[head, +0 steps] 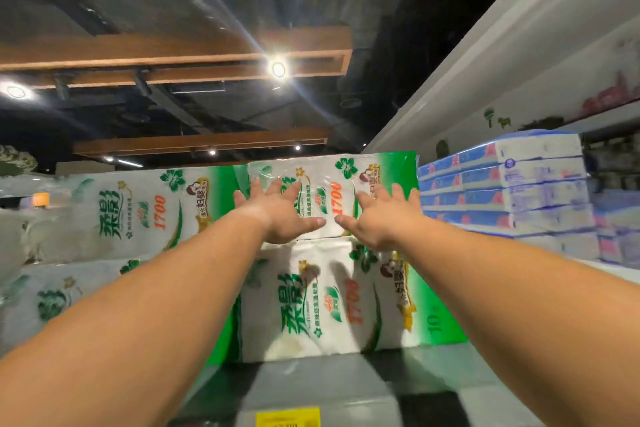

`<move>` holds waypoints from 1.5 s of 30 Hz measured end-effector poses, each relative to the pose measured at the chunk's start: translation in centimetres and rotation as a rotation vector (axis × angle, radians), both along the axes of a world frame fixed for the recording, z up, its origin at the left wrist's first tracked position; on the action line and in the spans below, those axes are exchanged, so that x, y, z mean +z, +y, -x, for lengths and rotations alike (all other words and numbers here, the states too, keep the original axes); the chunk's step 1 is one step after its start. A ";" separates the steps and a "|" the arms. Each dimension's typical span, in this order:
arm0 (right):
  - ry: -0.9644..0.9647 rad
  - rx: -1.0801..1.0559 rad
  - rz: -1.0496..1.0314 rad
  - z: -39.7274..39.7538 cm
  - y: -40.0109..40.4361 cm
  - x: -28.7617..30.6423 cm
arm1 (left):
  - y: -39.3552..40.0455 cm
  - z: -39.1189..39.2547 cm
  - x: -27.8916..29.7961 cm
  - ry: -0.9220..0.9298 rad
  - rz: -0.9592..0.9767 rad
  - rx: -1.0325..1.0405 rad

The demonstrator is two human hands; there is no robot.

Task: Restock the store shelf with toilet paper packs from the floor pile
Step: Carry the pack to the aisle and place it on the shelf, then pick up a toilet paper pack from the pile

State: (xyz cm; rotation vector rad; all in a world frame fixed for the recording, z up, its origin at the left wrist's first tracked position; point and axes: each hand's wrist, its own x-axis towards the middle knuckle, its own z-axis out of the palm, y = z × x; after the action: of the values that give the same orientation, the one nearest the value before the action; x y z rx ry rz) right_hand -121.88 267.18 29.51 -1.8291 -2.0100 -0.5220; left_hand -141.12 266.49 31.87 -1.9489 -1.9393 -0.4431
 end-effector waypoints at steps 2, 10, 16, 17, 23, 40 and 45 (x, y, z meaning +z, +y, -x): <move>-0.004 -0.040 0.030 -0.3 -4.4 -2.0 | -3.0 -0.6 -2.2 0.051 0.038 -0.081; -0.020 -0.313 0.200 -5.5 -21.7 -10.7 | -12.6 -6.2 -12.5 0.153 0.212 -0.380; 0.080 -0.561 0.289 -12.0 -34.9 -17.4 | -21.2 -14.5 -17.8 0.136 0.268 -0.651; 0.109 -0.595 0.303 -13.1 -37.2 -18.4 | -23.0 -16.0 -18.4 0.140 0.265 -0.690; 0.251 -0.857 0.345 -19.1 -53.2 -24.3 | -34.3 -26.5 -22.9 0.175 0.323 -0.981; 0.566 -1.492 0.453 -30.4 -88.1 -34.0 | -63.7 -48.3 -36.0 0.355 0.575 -1.448; 0.555 -1.566 0.465 -35.5 -89.9 -35.6 | -65.8 -56.2 -38.1 0.422 0.565 -1.573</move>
State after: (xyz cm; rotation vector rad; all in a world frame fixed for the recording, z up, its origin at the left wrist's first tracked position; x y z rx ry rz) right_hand -86.39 177.27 -6.09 -3.0672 -0.0276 0.1715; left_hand -84.90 200.66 -6.23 -3.2057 0.0796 0.2372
